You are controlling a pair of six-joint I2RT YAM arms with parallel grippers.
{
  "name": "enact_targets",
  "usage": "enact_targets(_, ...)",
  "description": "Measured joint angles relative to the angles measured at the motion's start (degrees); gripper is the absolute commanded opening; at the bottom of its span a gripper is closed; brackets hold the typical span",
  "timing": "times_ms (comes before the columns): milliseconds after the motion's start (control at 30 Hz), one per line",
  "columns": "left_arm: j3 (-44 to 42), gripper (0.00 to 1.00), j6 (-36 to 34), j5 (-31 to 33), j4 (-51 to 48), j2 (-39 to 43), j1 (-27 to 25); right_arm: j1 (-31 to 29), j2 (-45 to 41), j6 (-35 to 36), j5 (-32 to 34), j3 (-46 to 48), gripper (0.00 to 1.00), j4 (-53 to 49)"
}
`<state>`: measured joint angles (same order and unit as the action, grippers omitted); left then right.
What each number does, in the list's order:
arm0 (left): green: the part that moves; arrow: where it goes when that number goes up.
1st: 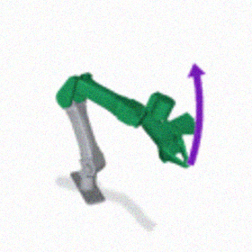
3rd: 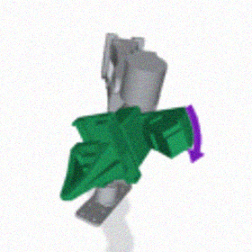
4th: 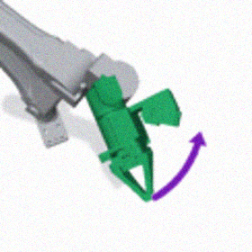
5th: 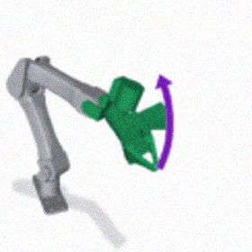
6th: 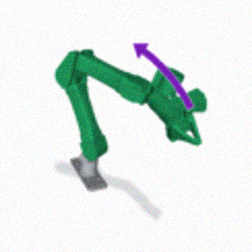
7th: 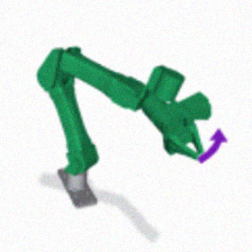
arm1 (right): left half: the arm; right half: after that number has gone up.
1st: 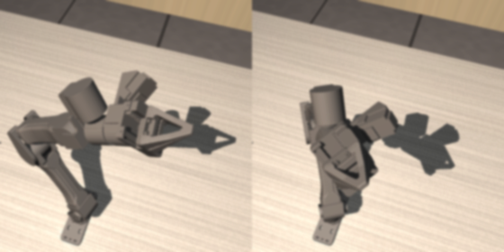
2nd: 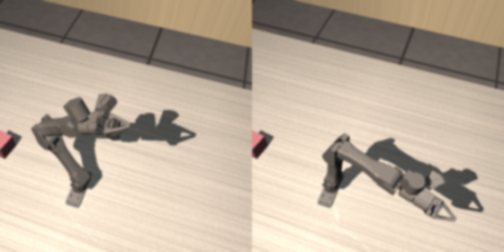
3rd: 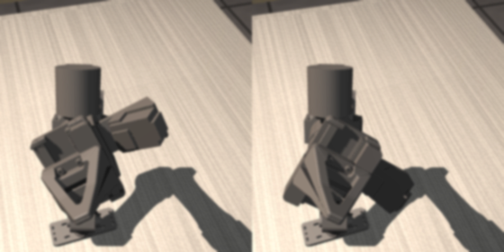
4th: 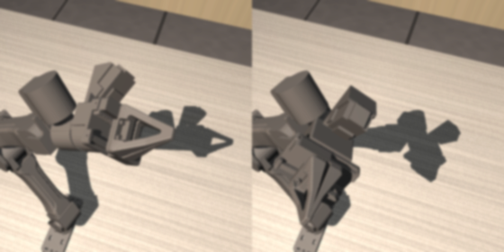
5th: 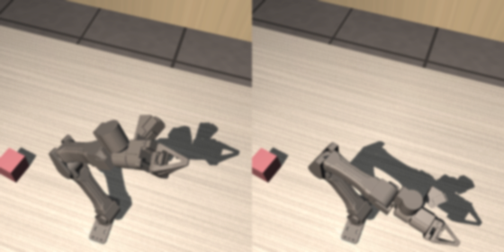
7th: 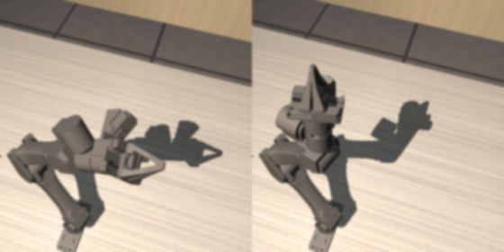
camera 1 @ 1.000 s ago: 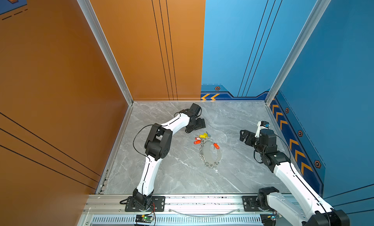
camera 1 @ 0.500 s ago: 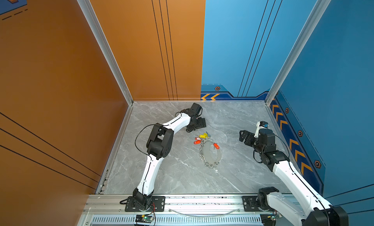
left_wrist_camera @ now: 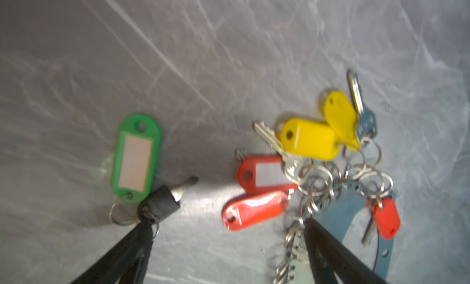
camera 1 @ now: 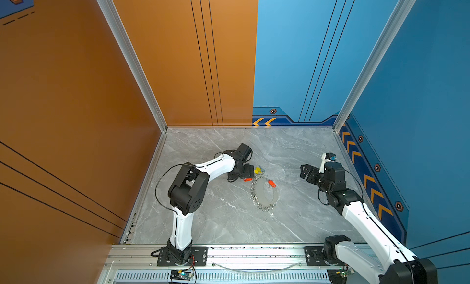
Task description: Put the keys on the keyring
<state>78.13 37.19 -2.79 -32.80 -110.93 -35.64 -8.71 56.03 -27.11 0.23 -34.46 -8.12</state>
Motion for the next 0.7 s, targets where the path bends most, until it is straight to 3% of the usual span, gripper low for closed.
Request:
enact_targets(233,-8.04,0.95,3.26,0.0,0.85,8.63,-4.17,-0.98,3.98,-0.22,-0.57,-1.44,1.0,-1.95)
enact_targets(500,-10.95,0.92,4.48,-0.44,4.46,16.63,-2.34,-6.6,12.57,-1.7,-3.21,-5.62,0.94,-4.98)
enact_targets(667,-10.58,0.87,4.98,-2.86,6.01,14.8,-2.23,-12.26,17.22,-4.7,-5.57,-6.21,0.87,-6.32)
enact_targets(700,-10.21,0.83,5.33,-3.34,6.05,13.55,-3.08,-13.33,17.9,-5.51,-6.1,-6.21,0.86,-6.45)
